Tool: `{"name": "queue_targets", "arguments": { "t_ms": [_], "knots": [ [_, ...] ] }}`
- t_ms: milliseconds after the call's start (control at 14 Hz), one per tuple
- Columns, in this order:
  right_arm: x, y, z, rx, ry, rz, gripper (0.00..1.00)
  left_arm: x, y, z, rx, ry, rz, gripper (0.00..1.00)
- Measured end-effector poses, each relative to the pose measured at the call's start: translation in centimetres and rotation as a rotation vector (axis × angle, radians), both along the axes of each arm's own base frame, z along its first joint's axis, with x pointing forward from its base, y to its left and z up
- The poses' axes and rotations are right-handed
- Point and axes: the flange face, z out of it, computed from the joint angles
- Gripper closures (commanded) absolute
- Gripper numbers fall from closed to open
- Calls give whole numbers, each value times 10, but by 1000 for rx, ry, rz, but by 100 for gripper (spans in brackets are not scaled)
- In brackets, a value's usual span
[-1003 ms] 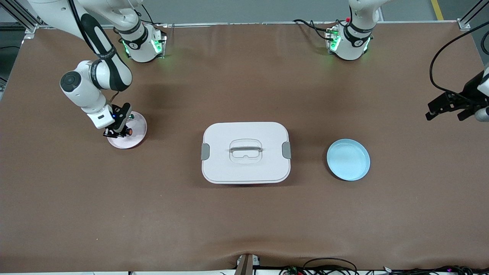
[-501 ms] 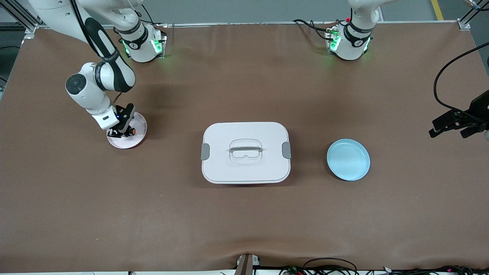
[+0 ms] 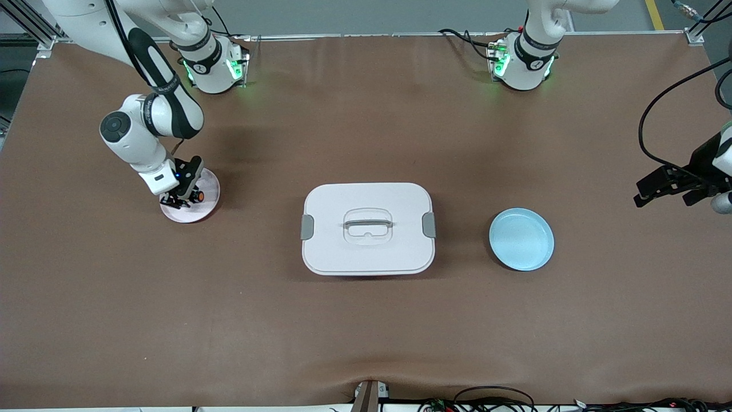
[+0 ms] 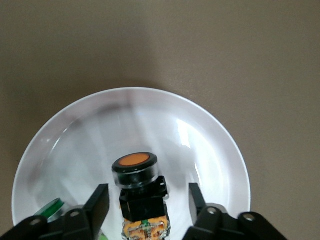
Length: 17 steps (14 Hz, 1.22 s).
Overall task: Transfer orange switch to right arm and place
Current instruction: 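Open the right gripper to release the switch on the white plate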
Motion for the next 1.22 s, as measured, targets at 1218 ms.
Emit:
{"name": "queue_targets", "arguments": {
  "t_ms": [1218],
  "knots": [
    [105, -26, 144, 85, 212, -368, 0, -82, -27, 31, 35, 25, -74, 0]
  ]
}}
